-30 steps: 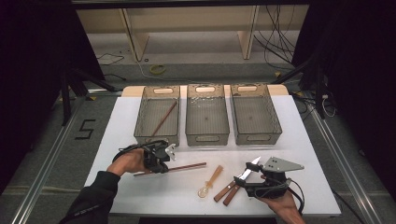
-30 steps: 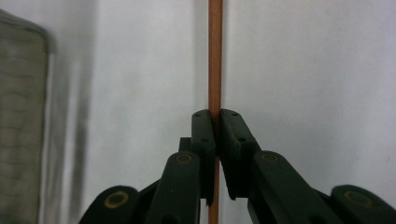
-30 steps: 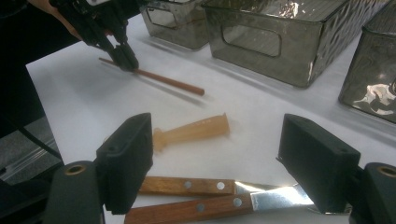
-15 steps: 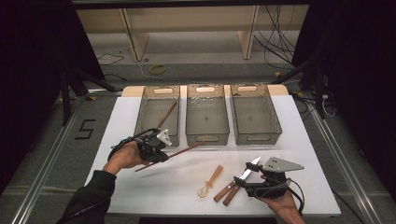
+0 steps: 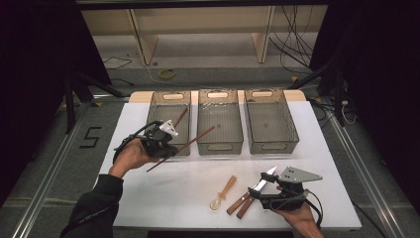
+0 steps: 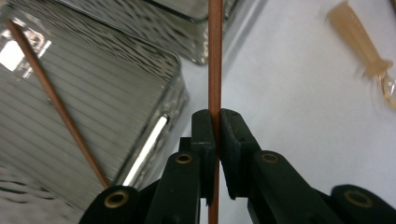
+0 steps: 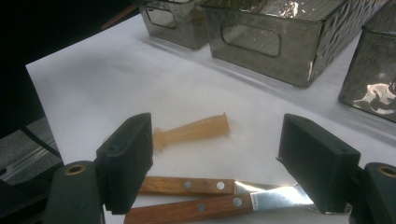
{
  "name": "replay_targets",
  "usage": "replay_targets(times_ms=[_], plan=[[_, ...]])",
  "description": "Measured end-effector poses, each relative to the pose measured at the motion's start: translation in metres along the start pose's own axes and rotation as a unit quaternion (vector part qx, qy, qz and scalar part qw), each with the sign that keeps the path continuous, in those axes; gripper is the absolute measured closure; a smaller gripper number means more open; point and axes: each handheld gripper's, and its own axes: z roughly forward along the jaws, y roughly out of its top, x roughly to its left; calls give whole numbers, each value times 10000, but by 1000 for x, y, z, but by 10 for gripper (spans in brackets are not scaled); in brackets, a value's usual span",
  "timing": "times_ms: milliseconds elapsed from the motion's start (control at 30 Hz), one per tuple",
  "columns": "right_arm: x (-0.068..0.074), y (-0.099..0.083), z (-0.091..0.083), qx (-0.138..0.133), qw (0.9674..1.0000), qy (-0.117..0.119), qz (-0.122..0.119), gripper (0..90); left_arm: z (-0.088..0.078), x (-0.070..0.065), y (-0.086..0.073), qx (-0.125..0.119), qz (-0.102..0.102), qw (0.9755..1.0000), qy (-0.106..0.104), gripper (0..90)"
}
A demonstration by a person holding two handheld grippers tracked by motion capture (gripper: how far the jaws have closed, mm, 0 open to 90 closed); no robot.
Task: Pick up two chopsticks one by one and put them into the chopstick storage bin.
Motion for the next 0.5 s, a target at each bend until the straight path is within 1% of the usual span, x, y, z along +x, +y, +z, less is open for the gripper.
replay_targets(times_ms=[100,133,167,267,500], plan=[[0,0,0,-3,10000,1,-4,270,-6,6,4,-155,-131,9998,86,840],[0,0,0,-6,10000,2,-11,270,-8,8,5,-176,-149,9997,115,840],[0,0,0,-2,10000,2,-5,270,-9,10,6,-215,-216,9995,130,840],[0,0,0,-3,10000,3,-3,270,-12,15,8,-326,-325,9988,179,840],[0,0,0,-5,10000,6,-10,270,-17,27,13,-464,-508,9973,256,840]])
